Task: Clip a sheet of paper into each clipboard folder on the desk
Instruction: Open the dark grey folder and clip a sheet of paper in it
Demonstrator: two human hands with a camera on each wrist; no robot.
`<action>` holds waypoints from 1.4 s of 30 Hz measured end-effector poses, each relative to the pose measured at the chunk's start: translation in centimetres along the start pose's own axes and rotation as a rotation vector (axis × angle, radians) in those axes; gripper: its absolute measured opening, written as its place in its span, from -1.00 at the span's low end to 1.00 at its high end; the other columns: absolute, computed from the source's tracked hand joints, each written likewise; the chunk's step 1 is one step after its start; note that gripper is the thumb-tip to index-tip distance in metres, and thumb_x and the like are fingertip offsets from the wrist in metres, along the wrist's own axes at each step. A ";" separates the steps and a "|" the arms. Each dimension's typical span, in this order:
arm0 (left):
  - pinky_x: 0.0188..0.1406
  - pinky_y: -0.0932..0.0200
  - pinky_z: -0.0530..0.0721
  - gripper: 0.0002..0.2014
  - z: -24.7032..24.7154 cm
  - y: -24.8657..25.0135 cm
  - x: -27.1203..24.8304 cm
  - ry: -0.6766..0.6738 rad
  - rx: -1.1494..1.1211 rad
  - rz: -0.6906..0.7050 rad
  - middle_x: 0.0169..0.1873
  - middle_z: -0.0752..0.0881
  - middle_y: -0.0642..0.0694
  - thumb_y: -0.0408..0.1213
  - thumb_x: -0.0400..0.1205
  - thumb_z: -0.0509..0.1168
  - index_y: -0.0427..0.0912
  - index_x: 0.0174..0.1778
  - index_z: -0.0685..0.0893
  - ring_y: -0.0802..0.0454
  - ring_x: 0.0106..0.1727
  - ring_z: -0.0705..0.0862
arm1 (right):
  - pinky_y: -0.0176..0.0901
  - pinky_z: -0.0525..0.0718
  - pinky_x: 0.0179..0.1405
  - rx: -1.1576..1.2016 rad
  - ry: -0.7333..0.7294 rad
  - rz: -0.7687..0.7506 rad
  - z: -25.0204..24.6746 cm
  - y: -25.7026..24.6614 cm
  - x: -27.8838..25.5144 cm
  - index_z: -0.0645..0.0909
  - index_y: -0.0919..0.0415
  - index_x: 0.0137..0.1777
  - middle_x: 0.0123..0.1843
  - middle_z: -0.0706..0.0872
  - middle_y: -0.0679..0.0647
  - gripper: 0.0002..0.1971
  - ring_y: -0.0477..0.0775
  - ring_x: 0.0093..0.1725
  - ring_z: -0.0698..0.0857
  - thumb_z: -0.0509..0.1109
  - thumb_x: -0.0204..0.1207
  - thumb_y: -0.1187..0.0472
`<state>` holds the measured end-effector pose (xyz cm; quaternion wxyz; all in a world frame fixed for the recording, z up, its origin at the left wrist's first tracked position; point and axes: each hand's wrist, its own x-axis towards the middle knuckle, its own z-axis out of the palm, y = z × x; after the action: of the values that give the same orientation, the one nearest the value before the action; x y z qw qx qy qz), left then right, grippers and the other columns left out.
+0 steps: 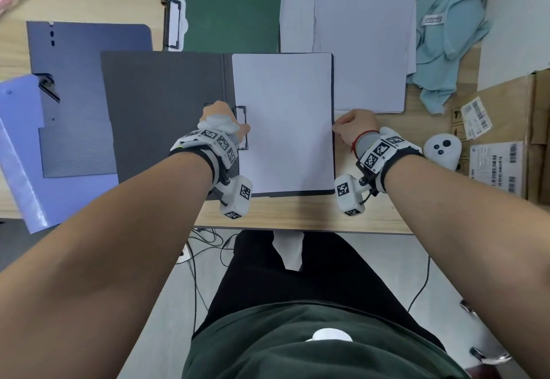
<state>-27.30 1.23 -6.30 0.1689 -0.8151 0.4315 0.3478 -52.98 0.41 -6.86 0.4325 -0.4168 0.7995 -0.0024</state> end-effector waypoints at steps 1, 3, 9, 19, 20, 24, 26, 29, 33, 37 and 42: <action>-0.58 0.26 0.33 -0.62 -0.3 -0.4 -0.1 -0.003 0.014 0.019 -0.40 0.61 -0.07 0.09 0.48 0.44 -0.17 -0.26 0.56 0.05 -0.52 0.48 | -0.06 0.75 -0.28 -0.011 0.003 -0.026 -0.1 -0.6 -0.3 0.68 0.05 -0.20 -0.16 0.77 0.03 -0.92 0.15 -0.16 0.74 0.43 0.43 0.26; -0.51 0.24 0.43 -0.57 -1.5 -1.3 -0.5 0.010 0.014 0.023 -0.40 0.65 -0.06 0.19 0.45 0.43 -0.14 -0.26 0.56 0.01 -0.46 0.55 | -0.12 0.72 -0.21 -0.040 0.020 -0.096 0.0 -2.5 -1.0 0.70 0.07 -0.01 -0.02 0.75 0.01 -0.87 0.11 -0.07 0.70 0.38 0.48 0.24; 0.04 -0.04 0.59 -0.35 -4.0 -5.7 -1.0 0.223 -0.212 -0.049 0.28 0.52 -0.19 0.01 0.38 0.52 -0.17 0.31 0.48 -0.19 0.20 0.61 | -0.21 0.61 0.03 -0.058 -0.114 -0.335 2.8 -9.8 -3.9 0.62 0.11 0.29 0.25 0.69 0.03 -0.67 0.09 0.21 0.67 0.38 0.52 0.18; 0.30 -0.16 0.50 0.07 -5.8 -14.1 -0.6 0.169 -0.207 -0.361 0.44 0.41 -0.28 0.21 0.38 0.53 -0.20 0.61 0.07 -0.29 0.42 0.49 | 0.07 0.74 0.09 -0.543 -0.287 -0.384 8.5 -14.3 -7.7 0.43 0.31 0.49 0.39 0.61 0.26 -0.54 0.33 0.27 0.67 0.24 0.63 0.14; 0.29 -0.17 0.51 0.08 -6.2 -14.3 -0.6 0.161 -0.215 -0.363 0.43 0.42 -0.29 0.22 0.38 0.52 -0.19 0.62 0.06 -0.30 0.41 0.50 | 0.07 0.73 0.14 -0.569 -0.282 -0.387 8.5 -14.4 -7.9 0.43 0.31 0.50 0.41 0.60 0.27 -0.53 0.33 0.30 0.65 0.23 0.64 0.13; 0.35 -0.22 0.48 0.10 -8.0 -14.8 -0.5 0.189 -0.263 -0.362 0.49 0.35 -0.33 0.25 0.39 0.49 -0.19 0.65 0.01 -0.33 0.46 0.45 | 0.02 0.61 0.27 -0.597 -0.330 -0.350 8.3 -14.5 -8.1 0.39 0.27 0.54 0.48 0.54 0.23 -0.50 0.30 0.40 0.57 0.26 0.64 0.10; 0.23 -0.18 0.54 0.04 -9.9 -15.3 -0.6 0.211 -0.248 -0.337 0.41 0.46 -0.31 0.26 0.44 0.43 -0.23 0.64 0.07 -0.33 0.38 0.53 | 0.04 0.56 0.31 -0.567 -0.375 -0.344 8.3 -14.5 -8.6 0.32 0.24 0.60 0.53 0.48 0.21 -0.45 0.29 0.44 0.54 0.26 0.65 0.06; -0.13 0.02 0.56 -0.26 -13.6 -15.2 -0.5 0.227 -0.171 -0.222 -0.16 0.69 -0.20 0.37 0.45 0.30 -0.29 0.20 0.59 -0.19 -0.09 0.70 | 0.02 0.45 0.43 -0.515 -0.462 -0.348 7.9 -14.9 -9.2 0.24 0.17 0.66 0.63 0.38 0.12 -0.36 0.22 0.54 0.45 0.21 0.67 -0.11; -0.23 0.06 0.66 -0.28 -17.2 -13.4 -0.9 0.187 -0.340 0.005 -0.49 0.70 -0.19 0.50 0.39 0.26 -0.23 -0.44 0.61 -0.13 -0.47 0.68 | 0.08 0.60 0.38 -0.135 -0.571 -0.307 6.7 -16.5 -11.2 0.42 0.01 0.53 0.46 0.59 0.01 -0.40 0.10 0.33 0.66 0.14 0.62 -0.31; -0.40 0.14 0.66 -0.41 -18.7 -8.9 -3.5 0.059 -0.646 0.286 -0.42 0.75 -0.12 0.34 0.54 0.28 -0.21 -0.31 0.67 -0.04 -0.49 0.72 | 0.00 0.74 0.10 0.235 -0.594 -0.277 4.0 -18.8 -12.7 0.63 0.15 0.32 0.09 0.84 0.07 -0.22 0.17 0.04 0.82 -0.01 0.54 -0.48; -0.52 0.32 0.58 -0.61 -16.5 -2.8 -5.5 -0.064 -0.632 0.517 -0.26 0.81 -0.05 0.08 0.69 0.27 -0.17 -0.07 0.81 0.08 -0.40 0.75 | 0.06 0.74 0.08 0.370 -0.476 -0.251 -1.2 -18.1 -12.8 0.70 0.17 0.14 -0.08 0.84 0.08 -0.12 0.20 -0.06 0.83 -0.09 0.45 -0.58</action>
<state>-20.20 -3.44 9.15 -0.1696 -0.6803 0.4887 0.5192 -38.19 -3.27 9.28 0.6719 -0.4155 0.6044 -0.1036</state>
